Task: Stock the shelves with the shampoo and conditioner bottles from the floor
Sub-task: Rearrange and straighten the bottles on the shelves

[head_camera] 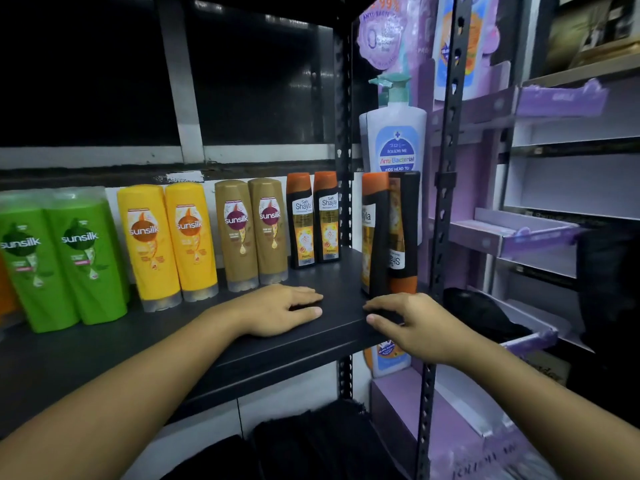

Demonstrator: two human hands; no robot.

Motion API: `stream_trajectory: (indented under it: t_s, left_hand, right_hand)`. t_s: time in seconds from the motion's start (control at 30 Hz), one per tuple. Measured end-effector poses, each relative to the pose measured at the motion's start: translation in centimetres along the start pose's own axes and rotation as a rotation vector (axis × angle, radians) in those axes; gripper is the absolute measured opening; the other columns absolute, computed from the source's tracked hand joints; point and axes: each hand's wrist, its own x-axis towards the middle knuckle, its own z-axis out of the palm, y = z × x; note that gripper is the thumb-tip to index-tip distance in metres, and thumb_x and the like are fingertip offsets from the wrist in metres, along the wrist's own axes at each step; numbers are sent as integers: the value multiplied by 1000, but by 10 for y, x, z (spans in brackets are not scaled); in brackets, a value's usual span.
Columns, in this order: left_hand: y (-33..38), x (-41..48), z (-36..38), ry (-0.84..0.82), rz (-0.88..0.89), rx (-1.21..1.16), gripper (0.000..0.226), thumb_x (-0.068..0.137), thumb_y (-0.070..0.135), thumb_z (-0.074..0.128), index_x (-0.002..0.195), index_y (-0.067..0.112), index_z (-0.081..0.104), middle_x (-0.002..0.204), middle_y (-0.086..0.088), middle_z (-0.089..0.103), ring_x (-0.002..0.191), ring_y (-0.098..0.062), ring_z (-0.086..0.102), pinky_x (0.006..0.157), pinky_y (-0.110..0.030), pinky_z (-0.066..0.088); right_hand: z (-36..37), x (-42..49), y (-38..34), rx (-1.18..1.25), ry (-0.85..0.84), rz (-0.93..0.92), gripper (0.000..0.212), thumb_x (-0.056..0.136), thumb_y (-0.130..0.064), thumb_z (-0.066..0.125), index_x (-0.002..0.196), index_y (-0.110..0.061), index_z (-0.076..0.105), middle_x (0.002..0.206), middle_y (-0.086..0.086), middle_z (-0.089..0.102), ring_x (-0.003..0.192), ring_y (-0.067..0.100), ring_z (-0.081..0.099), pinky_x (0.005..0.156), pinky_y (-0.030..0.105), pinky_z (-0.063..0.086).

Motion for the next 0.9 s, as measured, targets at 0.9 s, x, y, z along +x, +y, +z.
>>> stream_trajectory:
  t_s: [0.9]
  left_hand:
    - [20, 77, -7, 517, -141, -555, 89, 72, 44, 90, 136, 31, 30, 131, 9, 57, 119, -13, 57, 100, -34, 48]
  right_hand:
    - [12, 68, 15, 495, 330, 382, 62, 90, -28, 76, 138, -26, 38, 125, -11, 61, 121, 17, 57, 95, 29, 43]
